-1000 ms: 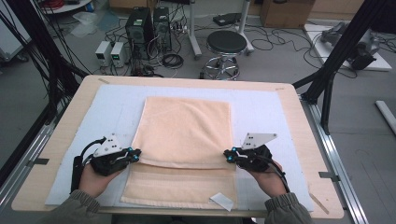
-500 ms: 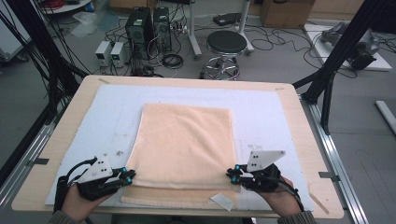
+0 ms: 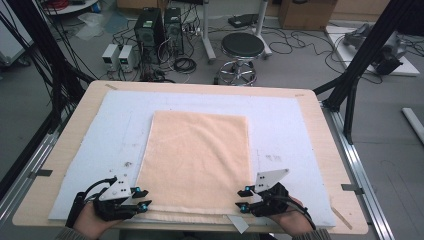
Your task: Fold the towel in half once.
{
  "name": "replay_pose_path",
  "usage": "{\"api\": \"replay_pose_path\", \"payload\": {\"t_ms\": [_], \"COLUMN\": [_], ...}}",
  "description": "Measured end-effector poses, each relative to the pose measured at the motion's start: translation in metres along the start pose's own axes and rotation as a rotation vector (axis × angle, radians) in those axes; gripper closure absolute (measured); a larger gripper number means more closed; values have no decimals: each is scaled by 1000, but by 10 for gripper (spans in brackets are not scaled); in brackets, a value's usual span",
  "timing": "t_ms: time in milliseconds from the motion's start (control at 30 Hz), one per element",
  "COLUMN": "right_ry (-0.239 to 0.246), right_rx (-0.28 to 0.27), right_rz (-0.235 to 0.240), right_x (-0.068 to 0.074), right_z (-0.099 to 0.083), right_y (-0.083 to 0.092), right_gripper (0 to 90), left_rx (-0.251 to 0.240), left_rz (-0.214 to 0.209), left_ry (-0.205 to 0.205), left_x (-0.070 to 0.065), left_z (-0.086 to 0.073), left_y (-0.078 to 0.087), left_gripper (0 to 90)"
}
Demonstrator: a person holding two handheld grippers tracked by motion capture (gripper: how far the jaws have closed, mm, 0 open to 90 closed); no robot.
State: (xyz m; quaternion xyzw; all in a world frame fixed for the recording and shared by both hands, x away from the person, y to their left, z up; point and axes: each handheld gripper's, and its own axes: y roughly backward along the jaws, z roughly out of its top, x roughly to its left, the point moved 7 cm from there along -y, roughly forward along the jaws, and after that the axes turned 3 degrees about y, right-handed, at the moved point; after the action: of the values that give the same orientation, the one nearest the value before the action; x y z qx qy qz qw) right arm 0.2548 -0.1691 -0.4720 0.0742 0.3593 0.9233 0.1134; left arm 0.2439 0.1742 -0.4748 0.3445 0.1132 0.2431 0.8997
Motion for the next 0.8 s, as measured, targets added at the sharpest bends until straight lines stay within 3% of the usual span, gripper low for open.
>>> {"api": "replay_pose_path", "payload": {"t_ms": [100, 167, 267, 367, 533, 633, 733, 800], "right_ry": [-18, -28, -14, -3, 1, 20, 46, 49], "right_rx": [36, 27, 25, 34, -25, -59, -57, -56], "right_rz": [13, 20, 14, 8, -3, -9, 12, 45], "right_x": [-6, -8, -9, -8, -4, -1, 11, 18], "right_z": [-6, -7, -7, -6, 3, 11, 18, 18], "right_y": [-10, -12, -12, -11, 5, 19, 28, 30], "right_gripper": [606, 658, 778, 851, 856, 856, 852, 787], "left_rx": [13, 13, 5, 8, -56, -90, -99, -91], "left_rz": [-23, -38, -41, -21, 2, -6, -19, -50], "left_ry": [11, 13, 13, -16, -21, -25, -43, -39], "left_x": [2, 4, 3, 1, -3, -9, -18, -22], "left_z": [-2, -2, -1, 1, 10, 15, 18, 16], "left_y": [-8, -9, -9, -7, 10, 23, 33, 36], "left_gripper": [646, 664, 763, 843, 857, 859, 859, 839]}}
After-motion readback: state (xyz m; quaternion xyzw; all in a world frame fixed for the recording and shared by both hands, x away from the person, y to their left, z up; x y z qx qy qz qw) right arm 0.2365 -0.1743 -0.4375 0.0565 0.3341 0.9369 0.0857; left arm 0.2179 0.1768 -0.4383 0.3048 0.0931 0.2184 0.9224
